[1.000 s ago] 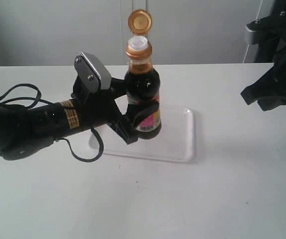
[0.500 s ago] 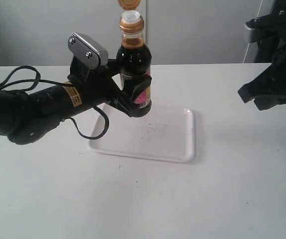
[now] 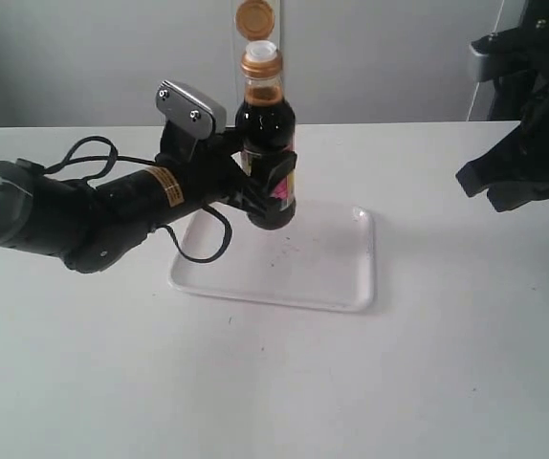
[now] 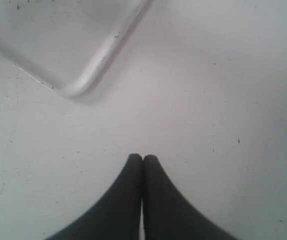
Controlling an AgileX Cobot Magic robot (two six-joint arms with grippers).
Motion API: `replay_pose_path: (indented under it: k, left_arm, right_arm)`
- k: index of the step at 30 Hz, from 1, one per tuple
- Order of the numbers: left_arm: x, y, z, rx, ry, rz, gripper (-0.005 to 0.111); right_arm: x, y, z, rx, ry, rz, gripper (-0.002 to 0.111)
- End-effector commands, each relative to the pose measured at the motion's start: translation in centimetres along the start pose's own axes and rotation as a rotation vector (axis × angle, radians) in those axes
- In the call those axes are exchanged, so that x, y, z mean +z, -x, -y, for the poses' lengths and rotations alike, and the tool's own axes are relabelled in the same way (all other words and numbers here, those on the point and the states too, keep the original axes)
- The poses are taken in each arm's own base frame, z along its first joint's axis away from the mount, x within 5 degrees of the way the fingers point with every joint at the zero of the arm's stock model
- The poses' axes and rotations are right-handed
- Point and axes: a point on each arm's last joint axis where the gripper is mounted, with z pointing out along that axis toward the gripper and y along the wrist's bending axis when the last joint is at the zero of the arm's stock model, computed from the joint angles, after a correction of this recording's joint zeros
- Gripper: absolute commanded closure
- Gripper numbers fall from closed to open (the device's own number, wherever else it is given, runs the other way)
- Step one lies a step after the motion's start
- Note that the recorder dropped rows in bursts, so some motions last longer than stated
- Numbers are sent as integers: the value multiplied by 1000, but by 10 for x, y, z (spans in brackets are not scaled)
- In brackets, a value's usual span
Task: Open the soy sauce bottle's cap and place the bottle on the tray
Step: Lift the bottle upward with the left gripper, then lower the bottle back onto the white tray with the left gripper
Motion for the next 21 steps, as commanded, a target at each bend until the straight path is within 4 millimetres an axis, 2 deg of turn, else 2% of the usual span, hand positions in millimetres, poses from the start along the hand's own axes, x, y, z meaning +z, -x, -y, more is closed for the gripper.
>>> replay_pose_path:
  k: [1,21]
  left_arm:
    - [6,18,-4,-20,8,143,107]
    - [16,-17,-7,-76,35,117,107]
  right_arm:
    - [-5,2,1,5,-7,24,108]
    - [-5,2,2,5,-8,28,108]
